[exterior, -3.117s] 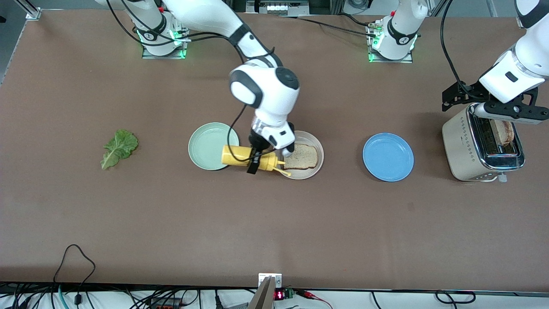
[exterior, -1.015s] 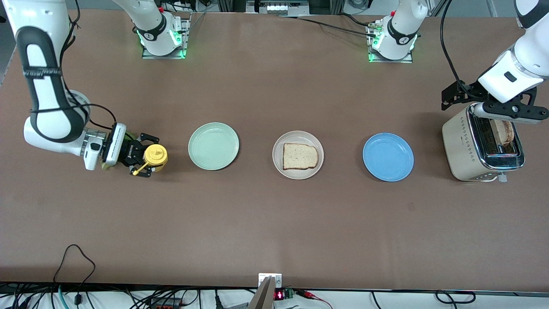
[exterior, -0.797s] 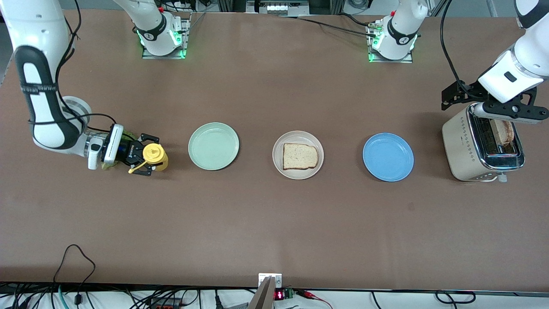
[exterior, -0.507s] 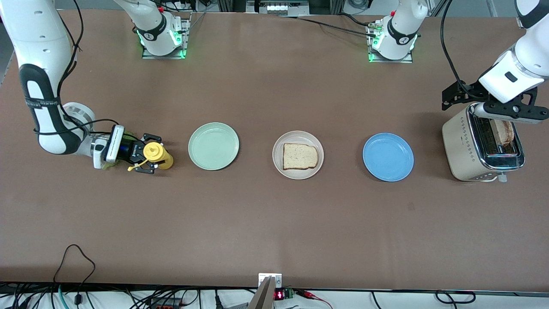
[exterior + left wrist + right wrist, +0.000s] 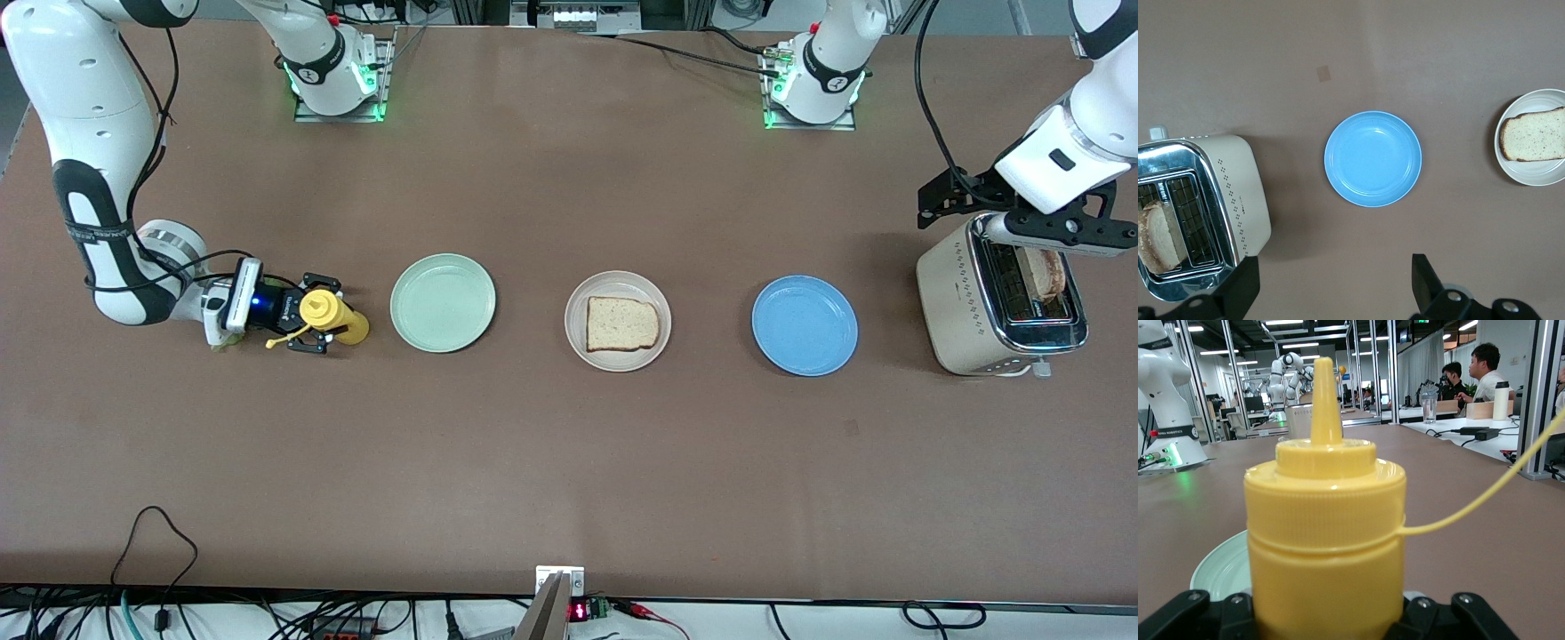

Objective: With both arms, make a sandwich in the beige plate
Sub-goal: 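Set the bottle upright on the table and open the right gripper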

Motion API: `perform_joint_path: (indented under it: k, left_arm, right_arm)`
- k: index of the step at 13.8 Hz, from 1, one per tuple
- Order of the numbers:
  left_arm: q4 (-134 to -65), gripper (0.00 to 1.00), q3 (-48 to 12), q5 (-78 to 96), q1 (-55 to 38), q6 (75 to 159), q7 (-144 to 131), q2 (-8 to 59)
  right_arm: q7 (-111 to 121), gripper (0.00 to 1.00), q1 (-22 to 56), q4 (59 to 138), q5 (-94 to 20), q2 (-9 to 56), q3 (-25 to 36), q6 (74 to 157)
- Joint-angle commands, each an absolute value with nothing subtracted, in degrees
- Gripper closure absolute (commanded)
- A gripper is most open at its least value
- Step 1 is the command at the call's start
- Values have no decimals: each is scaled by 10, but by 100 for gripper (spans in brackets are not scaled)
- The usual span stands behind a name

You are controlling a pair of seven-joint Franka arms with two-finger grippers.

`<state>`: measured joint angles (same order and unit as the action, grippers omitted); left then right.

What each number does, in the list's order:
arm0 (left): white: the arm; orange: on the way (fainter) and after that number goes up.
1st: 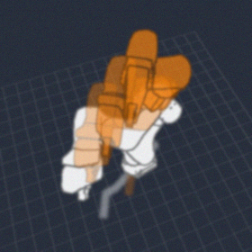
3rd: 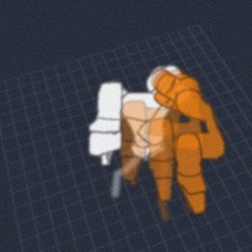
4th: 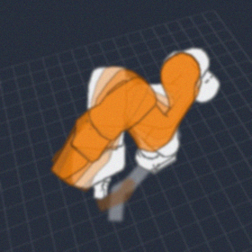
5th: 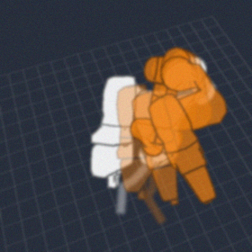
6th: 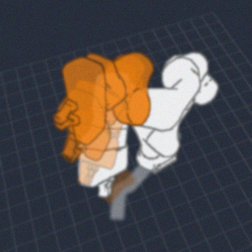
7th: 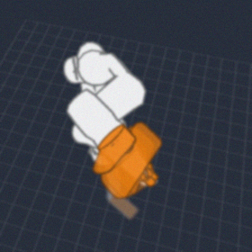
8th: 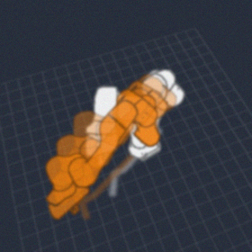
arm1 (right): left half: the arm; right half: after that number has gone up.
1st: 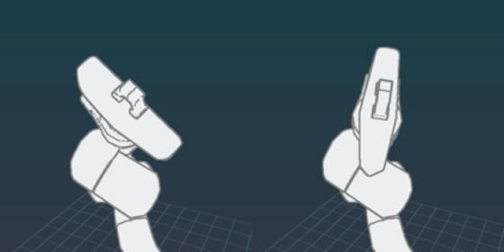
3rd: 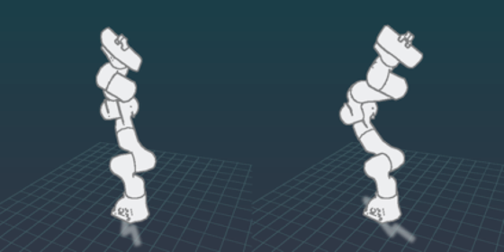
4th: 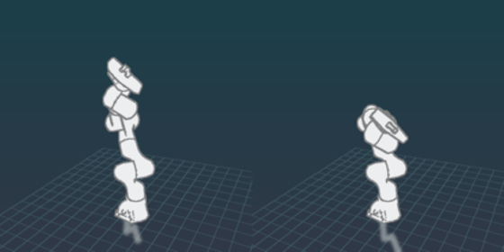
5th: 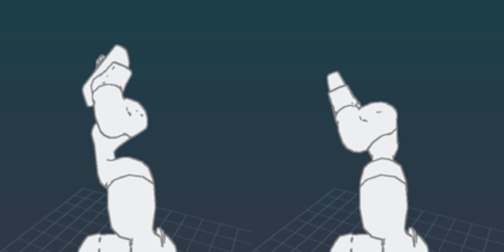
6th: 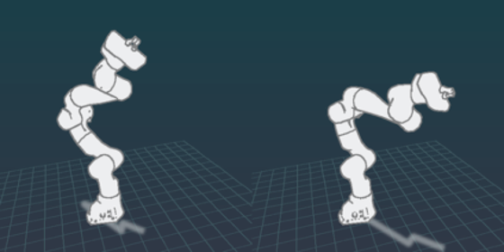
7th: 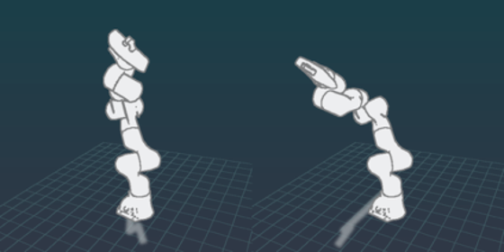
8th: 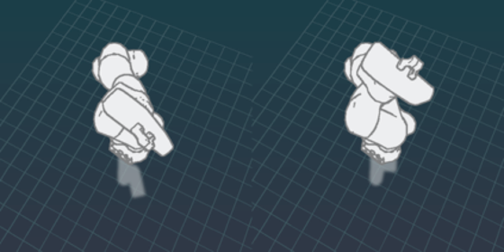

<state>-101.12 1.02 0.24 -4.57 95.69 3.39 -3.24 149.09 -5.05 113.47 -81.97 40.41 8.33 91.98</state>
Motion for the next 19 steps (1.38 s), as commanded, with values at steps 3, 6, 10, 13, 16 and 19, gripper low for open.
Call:
perform_joint_path:
  k: [3,6,10,13,16,19]
  left_arm:
    - [-1005,0,10,-7,-45,948,31,-32]
    - [-1005,0,10,-7,-45,948,31,-32]
    - [-1005,0,10,-7,-45,948,31,-32]
    - [-1005,0,10,-7,-45,947,31,-32]
    - [-1005,0,10,-7,-45,947,31,-32]
    - [-1005,0,10,-7,-45,947,31,-32]
  right_arm:
    - [1501,29,-71,1130,-827,414,74,891]
    - [1500,0,-76,1127,-825,415,75,882]
    - [1489,0,-104,1123,-798,412,76,882]
    - [1485,0,-132,1122,-764,411,76,882]
    - [1432,0,-146,1117,-714,396,90,885]
    - [1343,0,-135,1110,-662,363,113,901]
